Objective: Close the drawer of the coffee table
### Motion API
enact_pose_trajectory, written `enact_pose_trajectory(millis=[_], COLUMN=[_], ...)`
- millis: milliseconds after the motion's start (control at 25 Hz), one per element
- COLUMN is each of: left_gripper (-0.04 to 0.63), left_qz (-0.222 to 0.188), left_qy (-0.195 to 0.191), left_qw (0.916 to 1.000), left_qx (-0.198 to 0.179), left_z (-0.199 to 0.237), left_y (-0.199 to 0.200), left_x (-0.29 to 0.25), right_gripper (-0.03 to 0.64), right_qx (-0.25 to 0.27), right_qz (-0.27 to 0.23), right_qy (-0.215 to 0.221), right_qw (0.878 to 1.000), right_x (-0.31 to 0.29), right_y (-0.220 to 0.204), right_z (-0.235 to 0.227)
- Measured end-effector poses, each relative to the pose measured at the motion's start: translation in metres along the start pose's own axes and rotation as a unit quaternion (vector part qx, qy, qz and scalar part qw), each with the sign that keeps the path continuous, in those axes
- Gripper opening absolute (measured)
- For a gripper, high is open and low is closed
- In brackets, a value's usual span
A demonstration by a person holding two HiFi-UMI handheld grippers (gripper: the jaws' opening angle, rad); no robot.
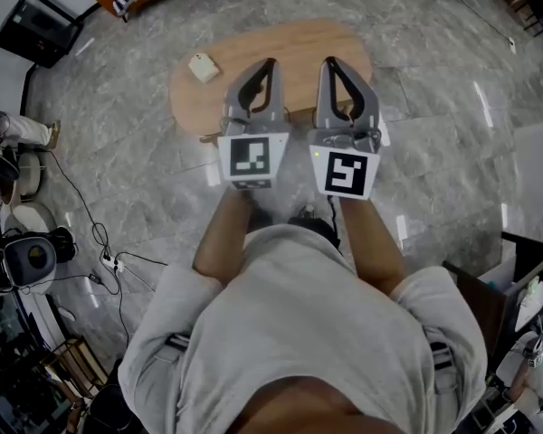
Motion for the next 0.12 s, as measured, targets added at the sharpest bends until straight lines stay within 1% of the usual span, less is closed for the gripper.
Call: enact_pose_trajectory(millis=[120], left_gripper=[0.021], left_qz=[-0.003], left_qy=[-0.010], left_qw=[0.9999], left_qx=[0.000], left_z=[-0.0145], left_y=[0.0028], left_x=[-0.0012], right_gripper=[0.005], right_qx=[0.006], right_qz=[0.002], right_qy=[-0.007], right_qw=[1.000], right_x=[0.0083], right_y=[0.0018], right_z=[-0.0100])
Point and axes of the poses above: the fingertips, and each gripper's own axes: x backward along the fingers, z to its left, y out of its top, the point moved 1 cm from there along x, backward along the fingers, and after that the axes turned 9 degrees about -z, right-handed, at the moved point
